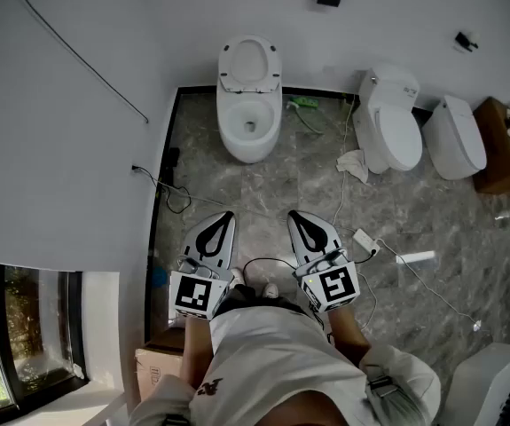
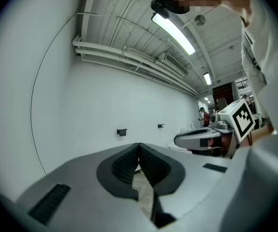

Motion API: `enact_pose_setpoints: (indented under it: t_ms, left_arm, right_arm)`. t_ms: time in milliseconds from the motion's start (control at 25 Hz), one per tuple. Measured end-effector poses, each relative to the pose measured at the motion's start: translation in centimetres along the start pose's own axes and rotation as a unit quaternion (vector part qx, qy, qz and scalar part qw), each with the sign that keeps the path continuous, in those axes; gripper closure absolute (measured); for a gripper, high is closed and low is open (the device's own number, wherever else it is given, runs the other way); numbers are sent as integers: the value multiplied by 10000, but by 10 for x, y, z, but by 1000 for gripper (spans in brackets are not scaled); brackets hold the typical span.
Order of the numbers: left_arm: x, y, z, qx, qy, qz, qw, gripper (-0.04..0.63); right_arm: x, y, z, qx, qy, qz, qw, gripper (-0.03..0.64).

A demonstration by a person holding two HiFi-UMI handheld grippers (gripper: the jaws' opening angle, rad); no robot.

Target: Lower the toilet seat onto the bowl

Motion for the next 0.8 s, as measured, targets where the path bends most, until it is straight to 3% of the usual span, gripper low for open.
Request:
enact_pose_setpoints:
  t_ms: [400, 800]
  left_arm:
    - [-26, 0, 7, 128, 139, 12, 9998, 572]
    - [0, -3, 34, 117, 173, -10, 9998, 571]
  right_arm:
    - [-18, 0, -23, -91, 66, -62, 9999, 594]
    - [-34, -1, 11, -51, 143, 2, 9999, 594]
Point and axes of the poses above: the fingertips, and each gripper's own axes: z forward along the fingers, x to its left, y out of its top, the point moved 9 cm from there along -z, backward along the fingers, and after that the axes turned 4 degrees about z, right-handed, at the moved point
